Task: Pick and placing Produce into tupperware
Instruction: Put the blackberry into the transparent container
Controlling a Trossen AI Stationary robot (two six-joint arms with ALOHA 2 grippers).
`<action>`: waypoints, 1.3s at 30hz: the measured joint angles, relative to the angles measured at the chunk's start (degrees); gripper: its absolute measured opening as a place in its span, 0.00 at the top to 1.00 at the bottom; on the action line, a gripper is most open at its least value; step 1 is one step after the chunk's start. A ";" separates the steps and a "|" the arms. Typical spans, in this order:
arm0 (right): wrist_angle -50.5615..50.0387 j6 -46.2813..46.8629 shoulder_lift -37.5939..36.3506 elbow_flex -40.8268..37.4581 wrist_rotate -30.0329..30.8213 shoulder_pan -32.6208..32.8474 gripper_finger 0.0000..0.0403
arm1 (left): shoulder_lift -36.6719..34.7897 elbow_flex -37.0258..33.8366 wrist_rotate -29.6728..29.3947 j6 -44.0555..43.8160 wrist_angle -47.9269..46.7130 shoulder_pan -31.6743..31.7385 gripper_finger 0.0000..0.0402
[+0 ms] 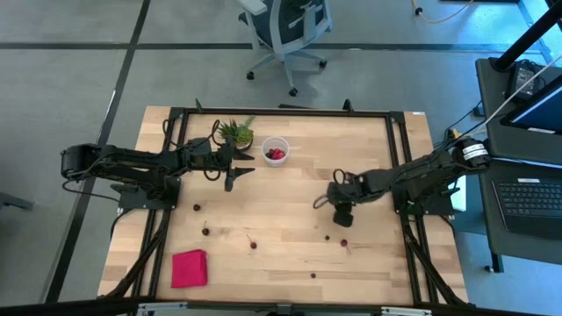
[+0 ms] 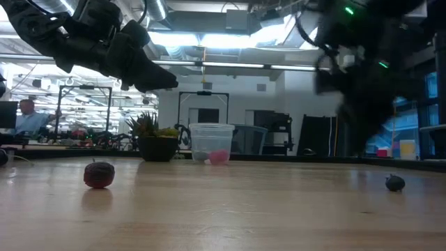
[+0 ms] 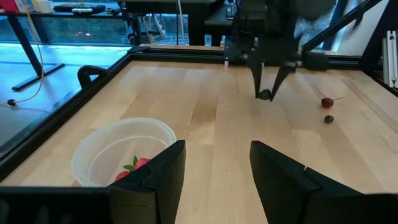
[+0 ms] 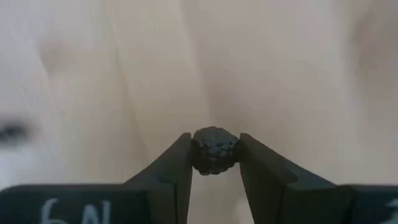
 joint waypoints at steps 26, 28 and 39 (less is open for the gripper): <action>2.20 -41.08 24.68 45.35 -7.34 -24.03 0.72 | 0.02 0.00 -1.02 -0.06 -3.87 0.02 0.57; 1.78 -41.72 27.72 48.01 -7.33 -24.62 0.72 | 0.01 0.00 -1.05 -0.06 -3.84 0.01 0.57; -2.88 -42.34 36.76 54.08 -7.78 -25.85 0.72 | 0.01 0.00 -1.21 -0.06 -3.87 0.00 0.57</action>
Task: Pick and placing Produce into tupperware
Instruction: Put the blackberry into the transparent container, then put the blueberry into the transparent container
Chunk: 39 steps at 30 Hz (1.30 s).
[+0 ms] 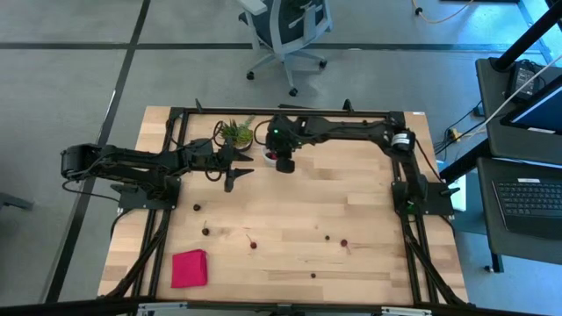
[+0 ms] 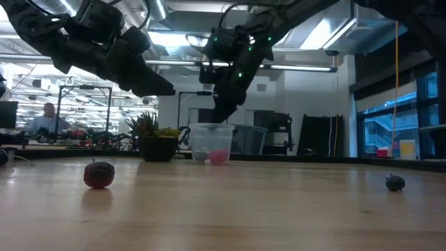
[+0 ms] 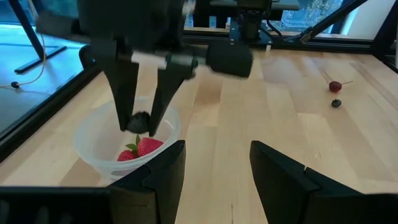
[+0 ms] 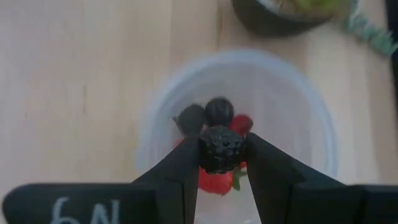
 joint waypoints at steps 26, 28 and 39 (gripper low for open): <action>0.00 0.01 2.16 -0.01 0.02 -0.15 0.66 | 0.01 0.00 -0.23 0.00 -0.02 0.02 0.57; 0.06 0.01 2.16 -0.01 0.02 -0.15 0.63 | 0.00 0.00 -0.23 0.00 -0.02 0.02 0.57; -2.43 0.02 0.84 -0.09 0.04 -0.13 0.61 | 0.01 -0.01 -0.25 0.00 -0.02 0.02 0.57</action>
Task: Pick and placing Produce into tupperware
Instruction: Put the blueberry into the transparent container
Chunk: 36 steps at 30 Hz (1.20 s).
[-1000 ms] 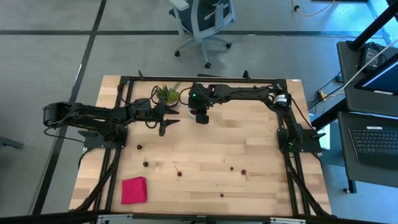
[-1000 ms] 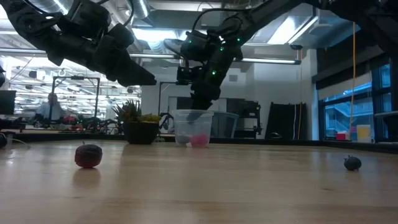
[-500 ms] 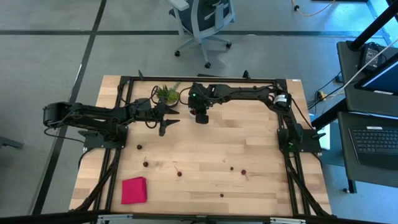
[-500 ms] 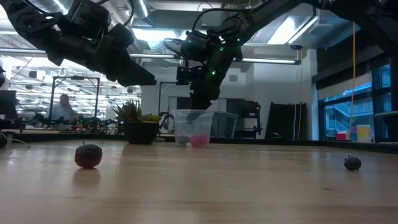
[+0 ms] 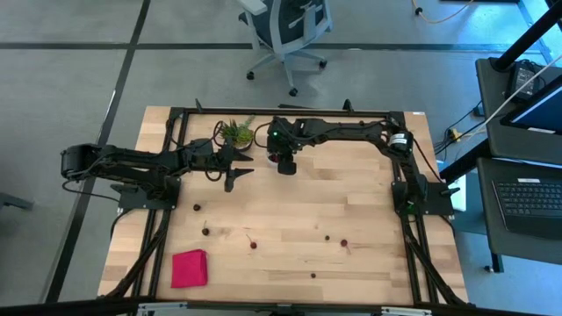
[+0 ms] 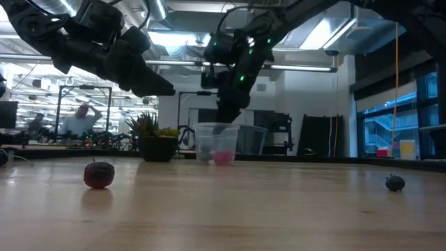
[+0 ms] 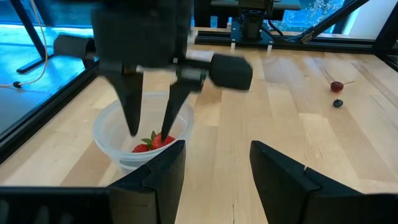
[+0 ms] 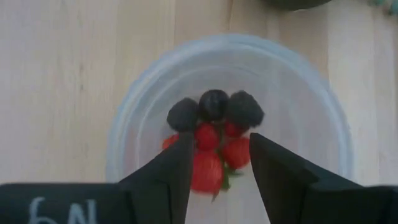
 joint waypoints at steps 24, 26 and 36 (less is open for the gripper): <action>-9.15 34.69 -33.41 -33.22 0.23 21.12 0.69 | 0.00 -0.01 0.00 -0.02 -2.00 0.00 0.57; -3.23 36.32 -34.84 -37.94 0.17 24.69 0.69 | -0.01 0.00 0.00 -0.02 -1.79 -0.02 0.57; 10.90 38.36 -33.19 -46.00 6.60 38.16 0.69 | 0.00 -0.01 0.00 -0.09 -0.89 0.00 0.57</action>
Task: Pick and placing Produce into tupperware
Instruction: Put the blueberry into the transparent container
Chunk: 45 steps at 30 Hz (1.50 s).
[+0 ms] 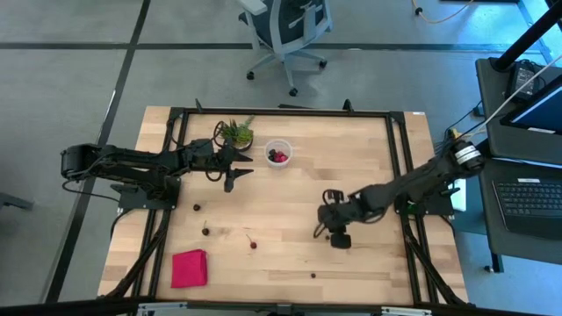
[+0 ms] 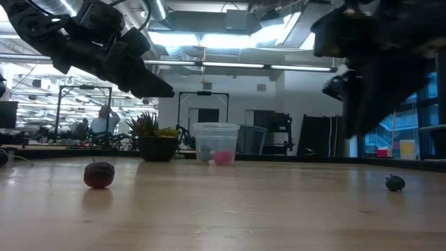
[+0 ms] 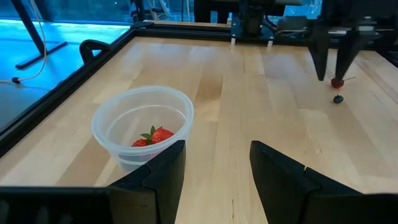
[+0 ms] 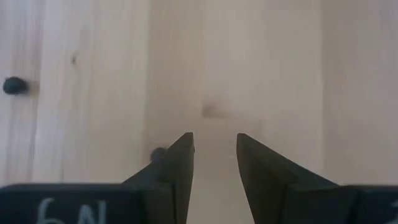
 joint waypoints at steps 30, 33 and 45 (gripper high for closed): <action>4.10 6.68 12.17 0.05 5.86 9.69 0.77 | 0.00 -0.01 -0.02 -0.46 0.46 0.00 0.57; 4.10 6.66 12.22 0.03 5.82 9.69 0.84 | 0.00 0.02 -0.02 -0.46 0.46 -0.02 0.57; 2.33 3.78 9.24 -0.46 10.69 4.41 0.88 | 0.00 -0.01 -0.02 -0.20 0.48 -0.02 0.57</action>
